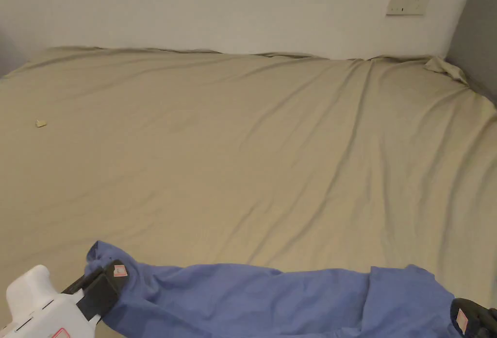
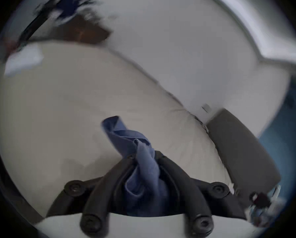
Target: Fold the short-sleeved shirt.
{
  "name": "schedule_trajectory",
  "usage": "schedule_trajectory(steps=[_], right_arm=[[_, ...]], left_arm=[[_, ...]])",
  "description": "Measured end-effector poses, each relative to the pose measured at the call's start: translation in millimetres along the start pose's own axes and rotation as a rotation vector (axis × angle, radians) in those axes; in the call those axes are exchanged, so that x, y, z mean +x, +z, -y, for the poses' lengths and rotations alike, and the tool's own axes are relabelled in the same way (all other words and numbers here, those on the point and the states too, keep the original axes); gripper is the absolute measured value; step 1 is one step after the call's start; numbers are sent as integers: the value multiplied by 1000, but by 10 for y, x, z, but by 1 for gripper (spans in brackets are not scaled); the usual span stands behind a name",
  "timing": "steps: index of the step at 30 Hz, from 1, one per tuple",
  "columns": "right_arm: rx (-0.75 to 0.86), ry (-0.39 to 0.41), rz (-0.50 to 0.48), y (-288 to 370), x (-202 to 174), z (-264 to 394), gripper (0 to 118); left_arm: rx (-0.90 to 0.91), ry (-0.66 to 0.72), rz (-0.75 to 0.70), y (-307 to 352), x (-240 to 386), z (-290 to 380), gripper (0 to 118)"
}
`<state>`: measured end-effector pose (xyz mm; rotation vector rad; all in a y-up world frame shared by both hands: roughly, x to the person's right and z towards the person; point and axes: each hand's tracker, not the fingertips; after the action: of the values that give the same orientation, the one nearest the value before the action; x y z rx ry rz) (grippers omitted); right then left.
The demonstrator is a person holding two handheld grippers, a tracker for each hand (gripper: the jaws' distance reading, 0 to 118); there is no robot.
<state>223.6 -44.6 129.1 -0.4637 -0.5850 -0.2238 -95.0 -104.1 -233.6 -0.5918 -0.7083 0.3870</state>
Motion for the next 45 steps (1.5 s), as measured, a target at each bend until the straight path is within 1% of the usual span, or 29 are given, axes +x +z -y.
schedule_trajectory(steps=[4, 5, 7, 10, 12, 14, 15, 16, 17, 18, 19, 20, 22, 25, 26, 27, 28, 29, 31, 32, 33, 36, 38, 40, 42, 45], right_arm=[[28, -28, 19, 118, 110, -15, 2], [32, -32, 20, 143, 131, -10, 2], [36, -39, 30, 182, 179, 3, 2], [33, -55, 38, 236, 256, 37, 2], [25, -69, 51, 268, 294, 67, 2], [18, -81, 57, 290, 342, 87, 2], [17, -83, 62, 299, 361, 98, 2], [14, -83, 66, 303, 379, 105, 2], [9, -81, 69, 304, 391, 107, 2], [6, -78, 72, 304, 407, 105, 2], [6, -76, 70, 303, 421, 105, 2], [4, -74, 66, 300, 424, 100, 2], [5, -73, 60, 292, 423, 94, 2], [1, -75, 42, 243, 397, 88, 2], [-4, -75, 32, 216, 381, 89, 2], [-6, -74, 29, 192, 359, 92, 2], [-11, -71, 22, 175, 340, 94, 2], [-18, -65, 13, 164, 315, 94, 2], [-25, -51, 1, 164, 265, 93, 2], [-26, -40, -4, 178, 246, 93, 2], [-23, -31, -4, 195, 230, 94, 2], [-24, -24, 1, 249, 208, 80, 2], [-29, -26, 2, 265, 216, 75, 2], [-31, -17, 10, 272, 216, 76, 2], [-37, -10, 17, 261, 218, 71, 2], [-44, -12, 14, 218, 216, 59, 2]], left_arm=[[-38, -226, 168, -86, 821, 76, 11], [-44, -296, 207, -131, 1022, 181, 11], [-100, -383, 274, -308, 1377, 439, 11], [-225, -445, 336, -531, 1699, 928, 11], [-299, -493, 330, -719, 1829, 1296, 11], [-354, -512, 298, -861, 1857, 1607, 11], [-398, -513, 294, -935, 1844, 1728, 16], [-436, -487, 270, -984, 1813, 1820, 29], [-466, -459, 250, -1002, 1774, 1839, 52], [-492, -405, 250, -1011, 1715, 1821, 82], [-494, -329, 246, -1003, 1684, 1740, 86], [-463, -237, 270, -923, 1613, 1604, 86], [-392, -99, 305, -763, 1451, 1317, 86], [-262, 60, 275, -660, 1174, 992, 86], [-243, 106, 257, -679, 1078, 932, 82], [-251, 137, 269, -760, 1028, 919, 61], [-280, 141, 270, -844, 998, 926, 32], [-326, 125, 283, -933, 997, 961, 10], [-388, 56, 273, -1079, 1101, 1135, 8], [-416, 29, 301, -1123, 1141, 1254, 7], [-477, 32, 348, -1175, 1192, 1371, 5], [-595, -40, 392, -1219, 1437, 1798, 5], [-592, -96, 370, -1204, 1548, 2019, 5], [-514, -53, 382, -1158, 1540, 2074, 5], [-562, 25, 375, -1196, 1472, 1997, 5], [-570, 6, 356, -1096, 1407, 1724, 5]])
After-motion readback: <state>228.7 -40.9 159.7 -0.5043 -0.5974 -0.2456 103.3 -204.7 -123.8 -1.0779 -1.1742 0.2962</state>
